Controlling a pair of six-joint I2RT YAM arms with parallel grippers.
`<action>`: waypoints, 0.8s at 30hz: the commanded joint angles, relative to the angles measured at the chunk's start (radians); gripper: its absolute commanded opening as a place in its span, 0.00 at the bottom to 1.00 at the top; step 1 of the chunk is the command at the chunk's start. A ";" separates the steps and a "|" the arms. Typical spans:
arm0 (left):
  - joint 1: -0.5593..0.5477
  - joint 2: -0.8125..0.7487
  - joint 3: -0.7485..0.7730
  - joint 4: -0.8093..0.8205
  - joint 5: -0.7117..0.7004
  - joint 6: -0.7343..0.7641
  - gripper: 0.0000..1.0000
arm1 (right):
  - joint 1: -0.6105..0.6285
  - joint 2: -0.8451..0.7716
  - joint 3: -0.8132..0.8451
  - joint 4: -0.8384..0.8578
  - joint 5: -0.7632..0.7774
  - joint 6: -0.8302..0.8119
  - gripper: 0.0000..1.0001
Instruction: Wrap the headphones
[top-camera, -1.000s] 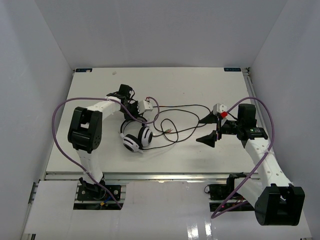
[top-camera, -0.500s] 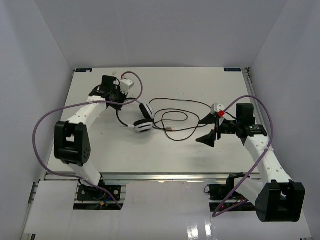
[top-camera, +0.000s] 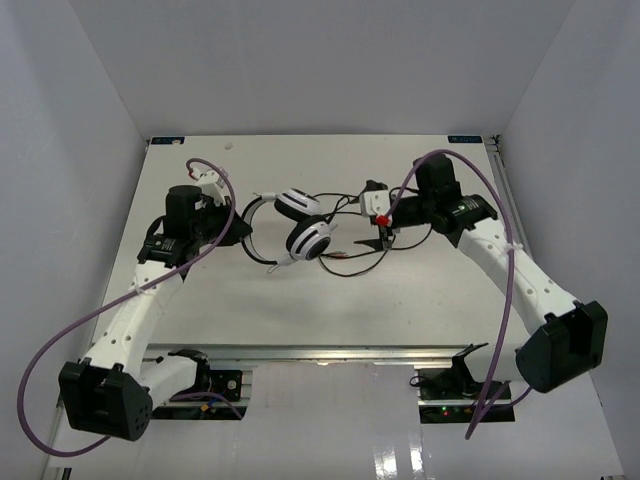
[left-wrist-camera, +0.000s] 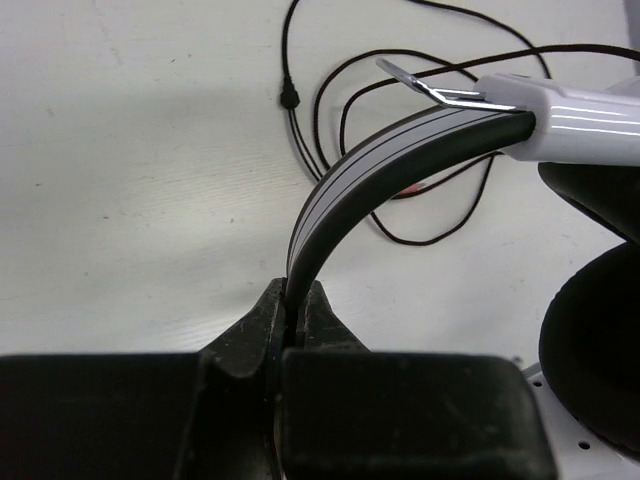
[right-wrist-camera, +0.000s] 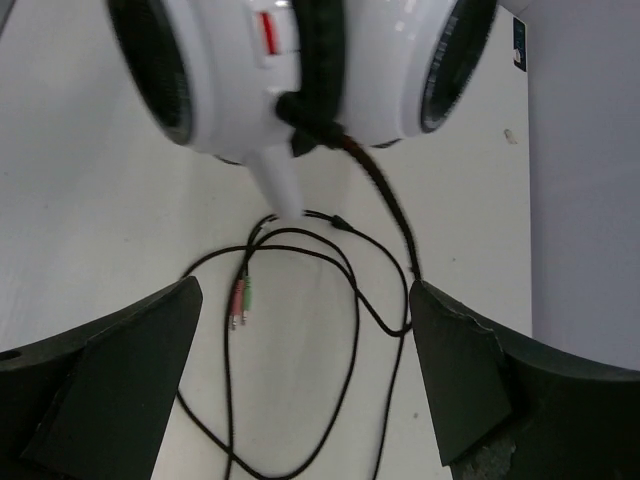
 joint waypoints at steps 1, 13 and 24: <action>0.000 -0.118 0.027 -0.031 0.099 -0.042 0.00 | 0.043 0.114 0.226 -0.032 0.067 -0.059 0.90; 0.000 -0.236 0.080 -0.078 0.186 -0.125 0.00 | 0.045 0.299 0.259 0.101 -0.164 0.144 0.98; 0.000 -0.264 0.236 -0.026 0.177 -0.359 0.00 | 0.078 0.285 -0.047 1.137 -0.522 1.203 0.96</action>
